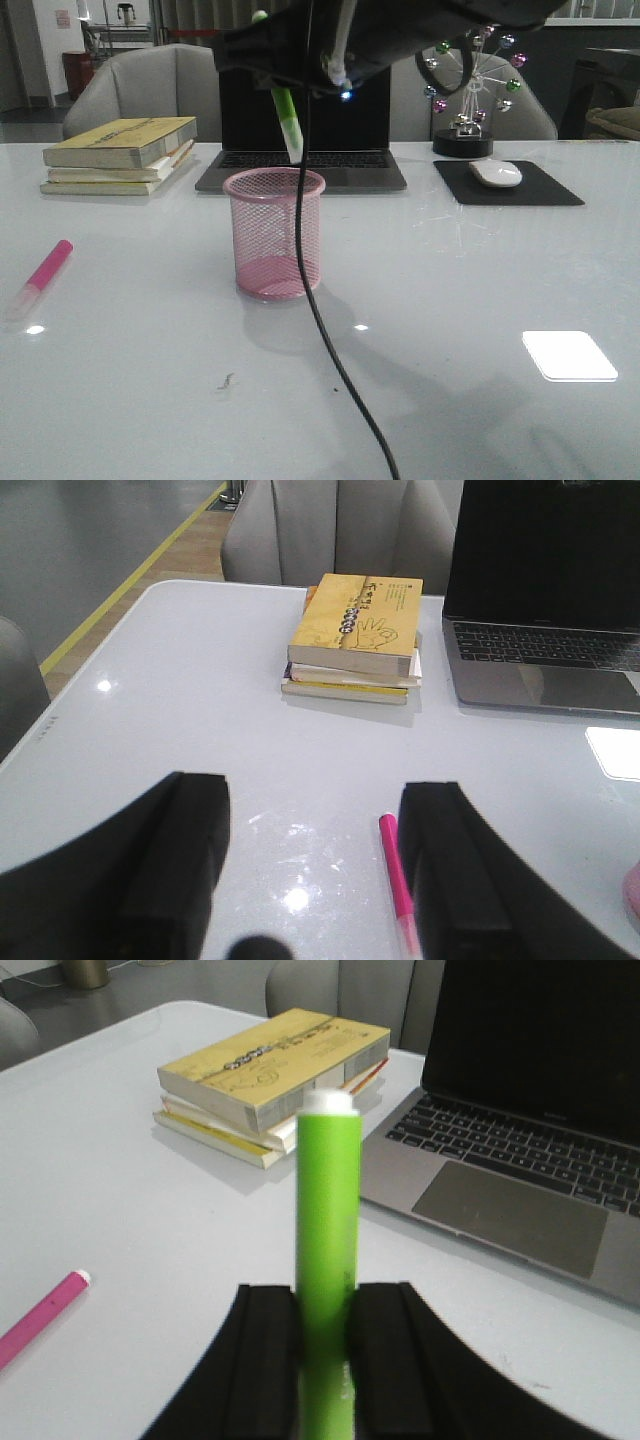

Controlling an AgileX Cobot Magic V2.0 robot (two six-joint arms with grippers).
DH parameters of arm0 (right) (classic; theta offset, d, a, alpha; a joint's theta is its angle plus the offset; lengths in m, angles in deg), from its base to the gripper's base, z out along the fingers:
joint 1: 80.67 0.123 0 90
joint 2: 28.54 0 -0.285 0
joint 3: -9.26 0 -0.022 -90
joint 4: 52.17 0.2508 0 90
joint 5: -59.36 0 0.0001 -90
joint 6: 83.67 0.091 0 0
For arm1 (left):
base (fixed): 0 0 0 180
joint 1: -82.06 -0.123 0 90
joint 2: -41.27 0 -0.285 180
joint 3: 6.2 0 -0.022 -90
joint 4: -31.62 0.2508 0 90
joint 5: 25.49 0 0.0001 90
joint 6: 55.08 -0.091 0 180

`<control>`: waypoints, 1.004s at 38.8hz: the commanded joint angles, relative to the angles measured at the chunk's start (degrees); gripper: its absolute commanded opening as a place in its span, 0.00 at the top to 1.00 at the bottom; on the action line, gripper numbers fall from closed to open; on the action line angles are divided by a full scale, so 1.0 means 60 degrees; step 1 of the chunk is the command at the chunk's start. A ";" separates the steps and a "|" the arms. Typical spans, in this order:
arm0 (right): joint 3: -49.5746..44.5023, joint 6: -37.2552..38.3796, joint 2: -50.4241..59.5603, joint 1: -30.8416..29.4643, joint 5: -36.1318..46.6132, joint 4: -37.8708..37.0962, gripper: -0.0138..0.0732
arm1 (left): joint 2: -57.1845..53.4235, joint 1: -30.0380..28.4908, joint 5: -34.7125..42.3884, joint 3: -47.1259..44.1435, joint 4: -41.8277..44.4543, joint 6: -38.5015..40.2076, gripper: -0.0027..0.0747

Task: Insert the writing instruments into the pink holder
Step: 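Lift the green marker upright and carry it above the pink holder, then lower the green marker into the holder and open the right gripper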

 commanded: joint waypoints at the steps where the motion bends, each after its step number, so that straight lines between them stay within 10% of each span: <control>1: 0.0220 -0.0056 0.0191 0.0012 0.0992 -0.0038 0.78 | 0.0028 0.0059 0.0683 0.0306 -0.0065 0.0057 0.39; 18: 0.0209 -0.0066 -0.0195 0.0012 0.1456 -0.0038 0.76 | 0.0028 0.0059 0.0717 0.0306 -0.0065 0.0057 0.39; 29: 0.0209 -0.0066 -0.0186 0.0012 0.0973 -0.0093 0.29 | 0.0028 0.0059 0.0717 0.0306 -0.0065 0.0057 0.39; 39: 0.0209 -0.0912 0.0694 -0.0021 -0.0361 -0.0219 0.28 | 0.0028 0.0059 0.0717 0.0306 -0.0047 0.0057 0.39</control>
